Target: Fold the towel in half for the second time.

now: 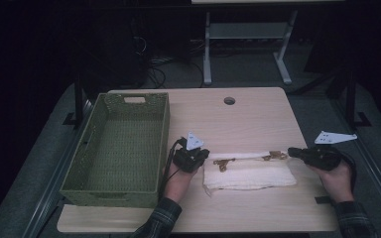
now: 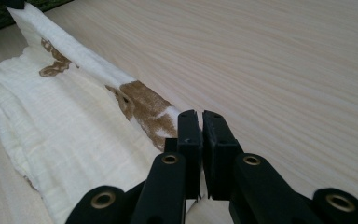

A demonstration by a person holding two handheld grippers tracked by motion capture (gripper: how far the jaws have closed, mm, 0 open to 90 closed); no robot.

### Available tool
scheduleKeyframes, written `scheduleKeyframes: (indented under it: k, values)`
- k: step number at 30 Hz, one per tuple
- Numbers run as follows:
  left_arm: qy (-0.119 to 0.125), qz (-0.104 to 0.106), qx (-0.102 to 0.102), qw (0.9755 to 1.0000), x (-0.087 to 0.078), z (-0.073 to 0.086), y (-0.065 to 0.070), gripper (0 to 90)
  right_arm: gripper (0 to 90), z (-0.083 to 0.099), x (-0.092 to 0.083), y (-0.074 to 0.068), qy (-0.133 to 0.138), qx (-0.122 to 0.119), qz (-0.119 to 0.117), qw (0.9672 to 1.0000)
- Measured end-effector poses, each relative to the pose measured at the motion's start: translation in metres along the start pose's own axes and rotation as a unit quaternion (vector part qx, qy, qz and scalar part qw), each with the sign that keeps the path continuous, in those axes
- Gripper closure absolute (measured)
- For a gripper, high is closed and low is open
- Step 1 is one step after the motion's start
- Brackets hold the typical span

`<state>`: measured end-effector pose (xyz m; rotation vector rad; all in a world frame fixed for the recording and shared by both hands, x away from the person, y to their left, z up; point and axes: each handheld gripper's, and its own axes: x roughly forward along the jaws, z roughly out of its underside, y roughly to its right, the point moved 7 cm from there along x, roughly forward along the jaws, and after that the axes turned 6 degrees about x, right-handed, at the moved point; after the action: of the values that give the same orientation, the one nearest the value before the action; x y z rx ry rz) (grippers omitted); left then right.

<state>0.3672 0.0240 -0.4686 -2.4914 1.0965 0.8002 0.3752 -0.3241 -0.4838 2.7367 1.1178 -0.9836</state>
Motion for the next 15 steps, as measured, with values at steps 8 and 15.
scheduleKeyframes:
  k: [8,15]
  values:
    - [0.000,0.017,-0.007,0.9998,-0.008,0.004,0.012,86.9,85.8,0.015,-0.009,-0.012,-0.015,-0.005,-0.002,0.9999]
    - [-0.004,0.030,-0.005,0.9995,-0.013,0.012,0.022,86.9,85.8,0.022,-0.018,-0.015,-0.016,-0.004,-0.002,0.9999]
